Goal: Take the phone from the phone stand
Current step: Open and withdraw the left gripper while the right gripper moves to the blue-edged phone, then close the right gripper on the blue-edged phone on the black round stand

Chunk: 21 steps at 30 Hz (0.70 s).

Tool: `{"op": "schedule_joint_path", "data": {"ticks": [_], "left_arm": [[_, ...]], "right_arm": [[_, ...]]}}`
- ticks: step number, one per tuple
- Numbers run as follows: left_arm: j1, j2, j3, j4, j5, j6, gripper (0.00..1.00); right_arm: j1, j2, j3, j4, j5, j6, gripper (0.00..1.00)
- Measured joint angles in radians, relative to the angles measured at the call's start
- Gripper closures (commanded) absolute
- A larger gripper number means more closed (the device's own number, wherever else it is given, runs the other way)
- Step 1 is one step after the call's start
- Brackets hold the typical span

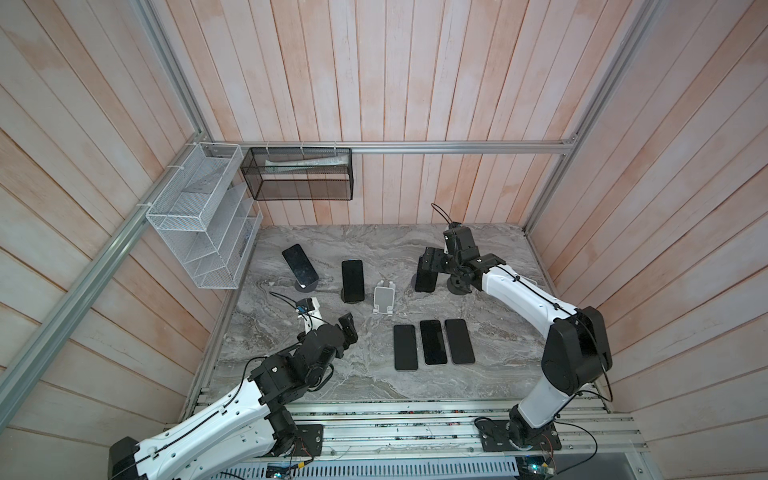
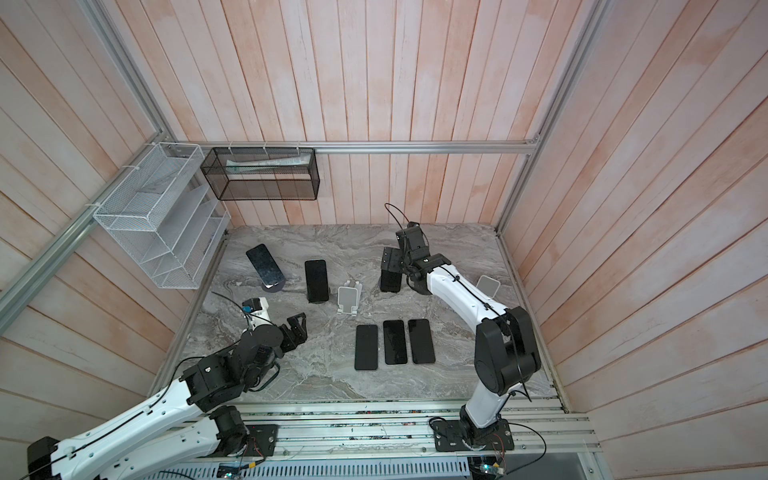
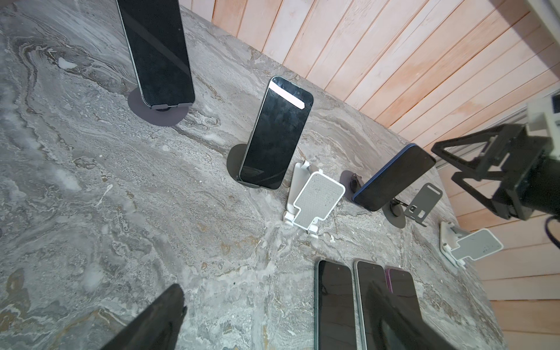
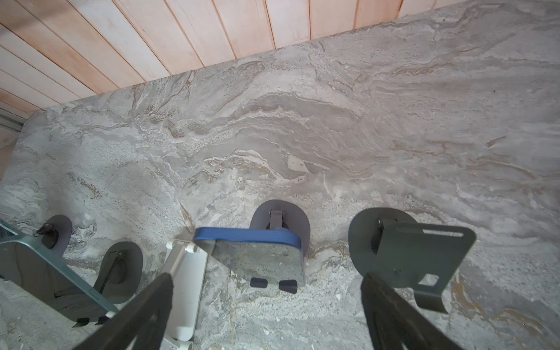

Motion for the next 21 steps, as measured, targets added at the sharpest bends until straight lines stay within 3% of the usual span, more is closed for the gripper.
{"op": "schedule_joint_path", "data": {"ticks": [21], "left_arm": [[0.000, -0.010, -0.023, -0.017, 0.028, 0.000, 0.05]], "right_arm": [[0.029, 0.212, 0.201, -0.076, 0.103, -0.003, 0.02]]}}
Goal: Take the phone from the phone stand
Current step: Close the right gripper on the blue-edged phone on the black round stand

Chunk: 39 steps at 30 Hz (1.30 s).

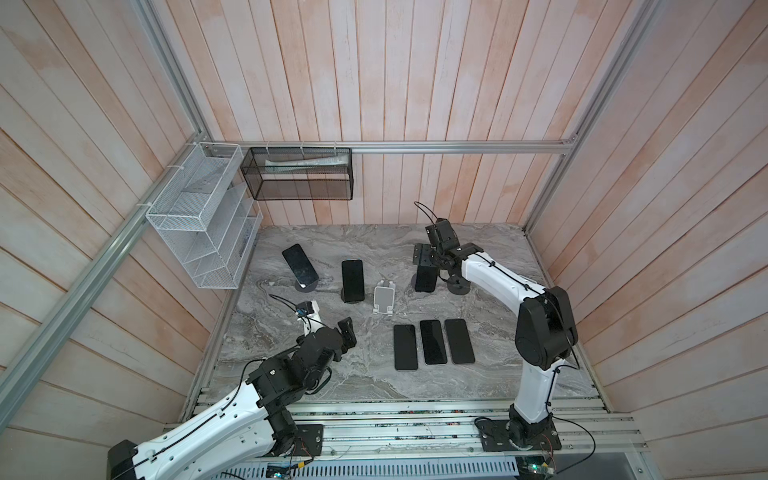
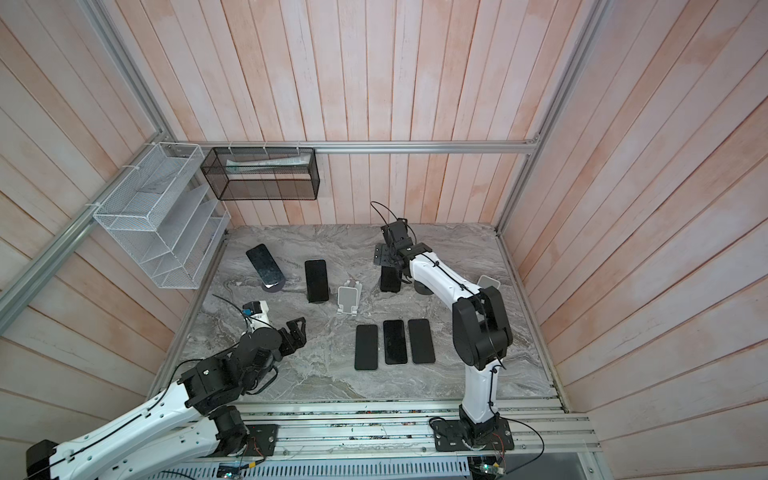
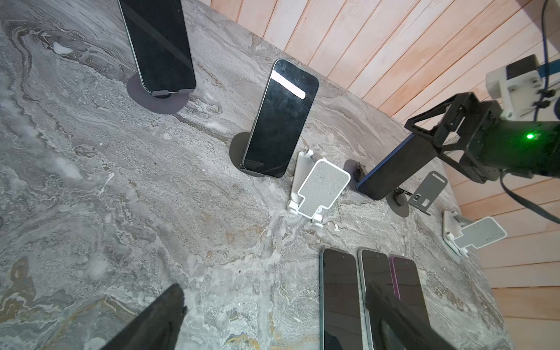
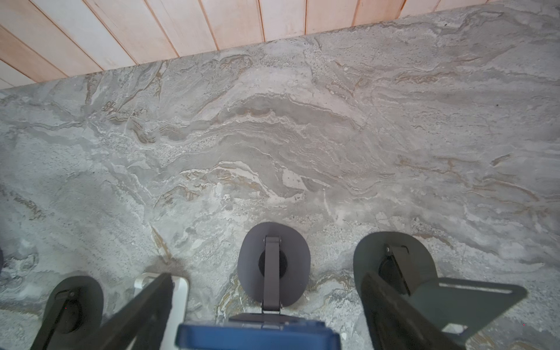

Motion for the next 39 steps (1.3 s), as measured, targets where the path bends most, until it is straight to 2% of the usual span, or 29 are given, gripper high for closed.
{"op": "schedule_joint_path", "data": {"ticks": [8, 14, 19, 23, 29, 39], "left_arm": [[0.000, -0.002, 0.000, 0.000, -0.001, 0.000, 0.05], [0.000, -0.002, 0.000, 0.000, -0.001, 0.001, 0.05], [0.000, -0.002, 0.000, 0.000, -0.005, 0.003, 0.05], [0.000, -0.002, 0.000, 0.000, -0.008, 0.010, 0.05], [0.000, -0.004, 0.000, -0.003, -0.010, 0.019, 0.05], [0.000, -0.007, 0.000, 0.002, -0.027, 0.032, 0.05]], "right_arm": [[0.012, 0.034, 0.005, 0.003, 0.028, 0.021, 0.04], [0.024, 0.048, 0.003, 0.019, 0.055, 0.053, 0.10], [0.027, 0.048, -0.014, 0.055, 0.071, 0.079, 0.18], [0.027, 0.048, -0.042, 0.069, 0.078, 0.098, 0.20], [0.028, 0.048, -0.048, 0.073, 0.089, 0.098, 0.30], [0.073, 0.028, -0.064, 0.080, 0.158, 0.055, 0.33]]}}
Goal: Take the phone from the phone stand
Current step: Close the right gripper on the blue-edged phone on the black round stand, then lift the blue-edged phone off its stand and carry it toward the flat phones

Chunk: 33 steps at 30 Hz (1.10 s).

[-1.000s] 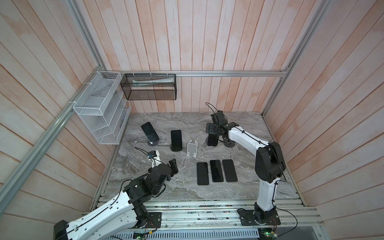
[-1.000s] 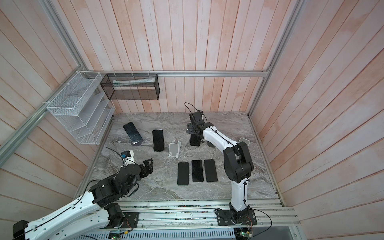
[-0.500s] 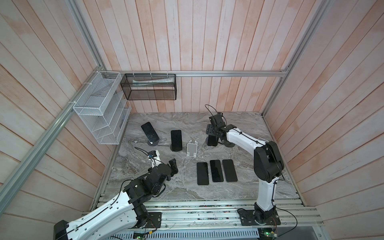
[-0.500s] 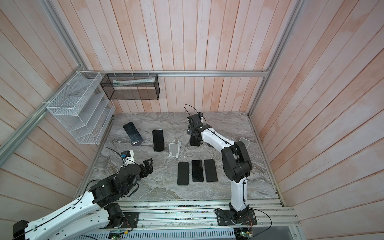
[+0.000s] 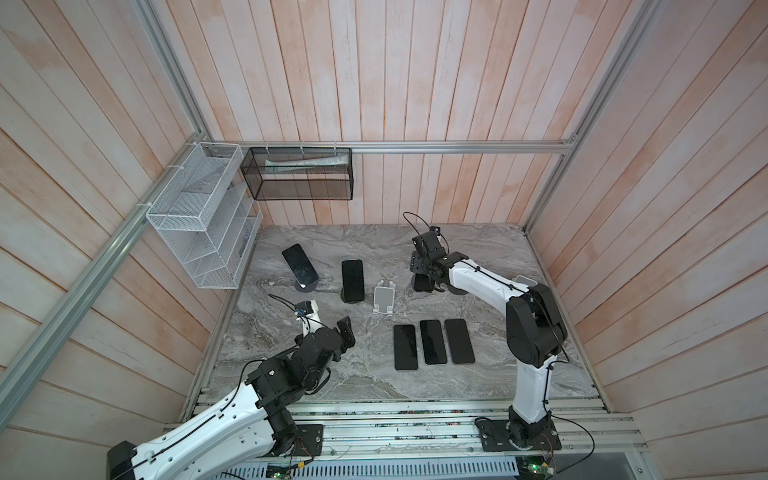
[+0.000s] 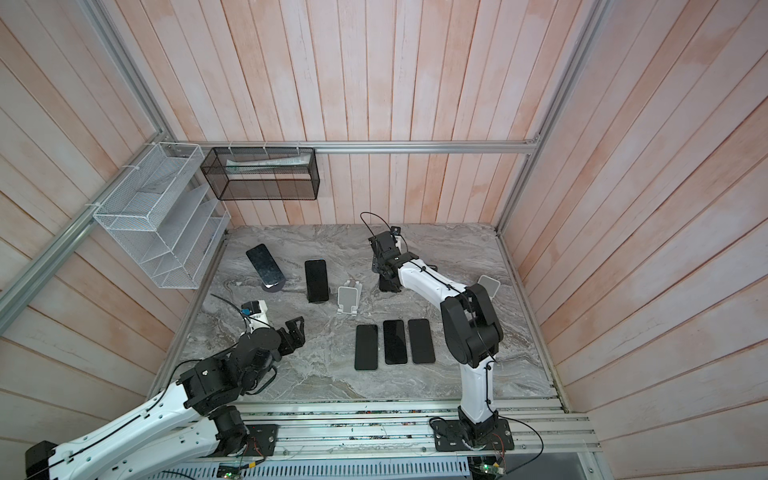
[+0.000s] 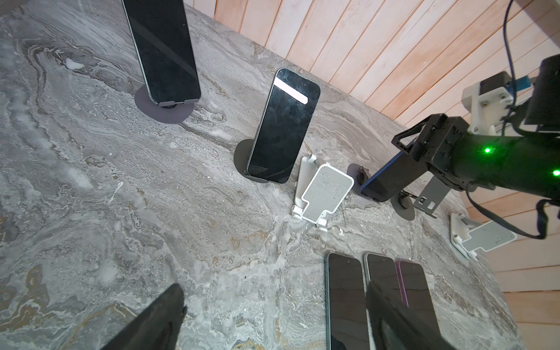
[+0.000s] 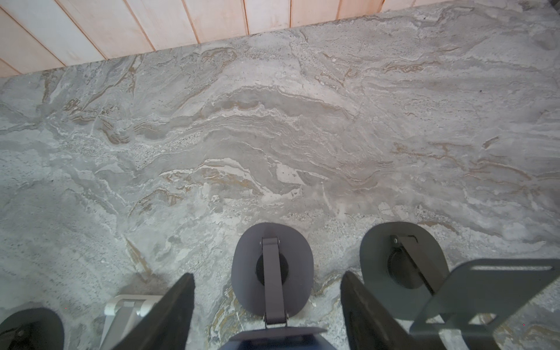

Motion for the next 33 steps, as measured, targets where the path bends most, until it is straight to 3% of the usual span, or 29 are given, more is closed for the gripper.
{"op": "schedule_joint_path", "data": {"ticks": [17, 33], "left_arm": [[0.004, -0.001, 0.000, 0.028, -0.038, 0.074, 0.04], [0.005, -0.170, 0.000, -0.007, -0.139, 0.063, 0.04]], "right_arm": [[0.034, -0.171, -0.033, -0.027, 0.057, -0.041, 0.35], [0.228, -0.261, -0.068, -0.156, 0.027, 0.058, 0.35]]}}
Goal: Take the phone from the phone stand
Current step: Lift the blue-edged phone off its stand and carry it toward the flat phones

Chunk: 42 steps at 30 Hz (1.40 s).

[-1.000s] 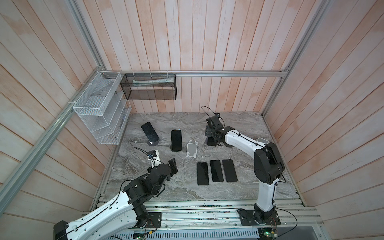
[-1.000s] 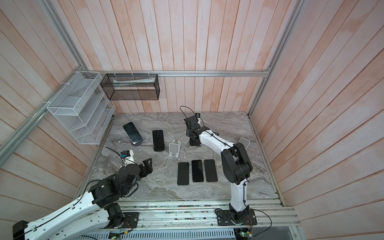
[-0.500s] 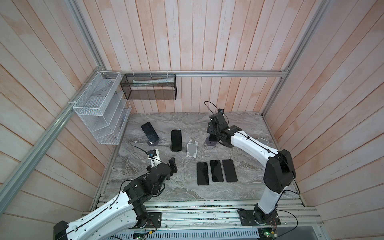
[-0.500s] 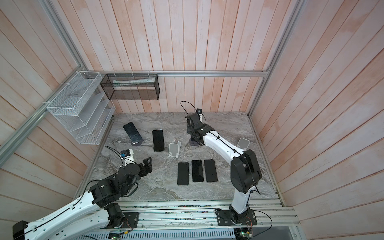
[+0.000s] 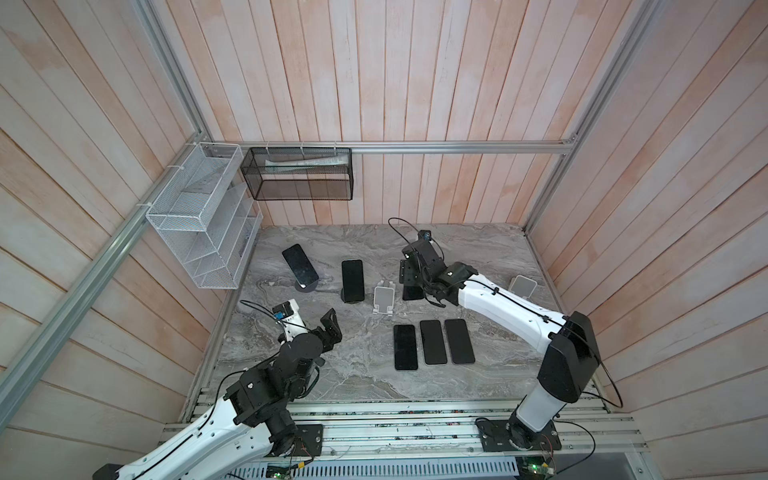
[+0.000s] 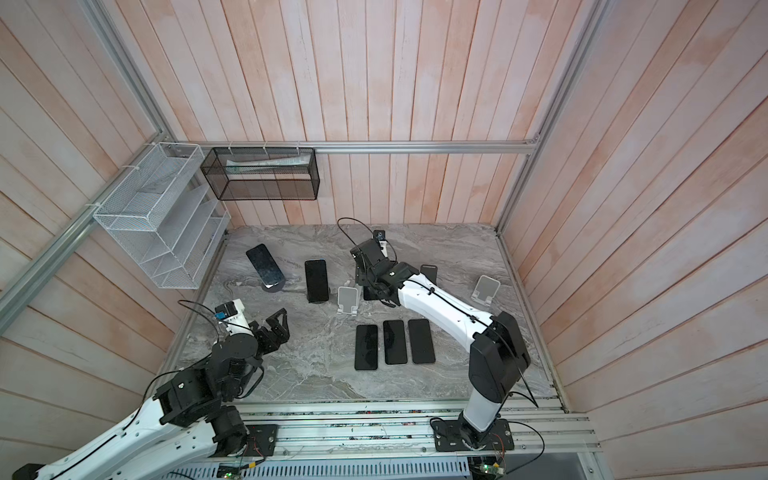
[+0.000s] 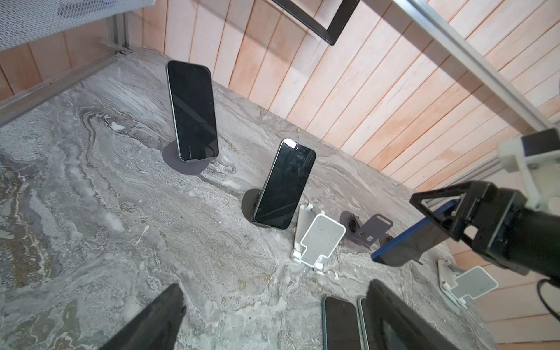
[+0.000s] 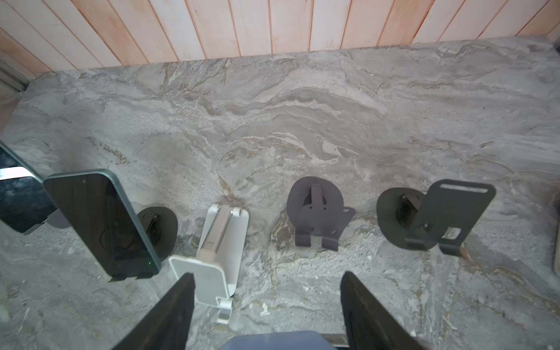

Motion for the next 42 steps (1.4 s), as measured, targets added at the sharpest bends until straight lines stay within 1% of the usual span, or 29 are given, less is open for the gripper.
{"op": "schedule_joint_path", "data": {"ticks": [7, 14, 21, 29, 36, 42], "left_arm": [[0.000, -0.047, -0.001, -0.061, -0.012, -0.042, 0.05], [0.000, -0.083, -0.010, -0.089, -0.014, -0.069, 0.05], [0.000, -0.098, -0.011, -0.117, 0.000, -0.080, 0.05], [0.000, -0.133, -0.014, -0.145, 0.006, -0.099, 0.06], [0.000, -0.162, -0.016, -0.178, 0.009, -0.122, 0.06], [0.000, -0.153, -0.026, -0.177, 0.017, -0.128, 0.06]], "right_arm": [[0.114, 0.008, 0.013, -0.065, -0.053, 0.064, 0.36], [0.200, 0.068, 0.035, -0.094, -0.108, 0.145, 0.37], [0.227, 0.124, 0.035, -0.110, -0.147, 0.221, 0.38], [0.241, 0.172, 0.035, -0.113, -0.191, 0.277, 0.38], [0.248, 0.210, 0.033, -0.116, -0.208, 0.309, 0.39], [0.245, 0.231, 0.033, -0.115, -0.217, 0.310, 0.39]]}}
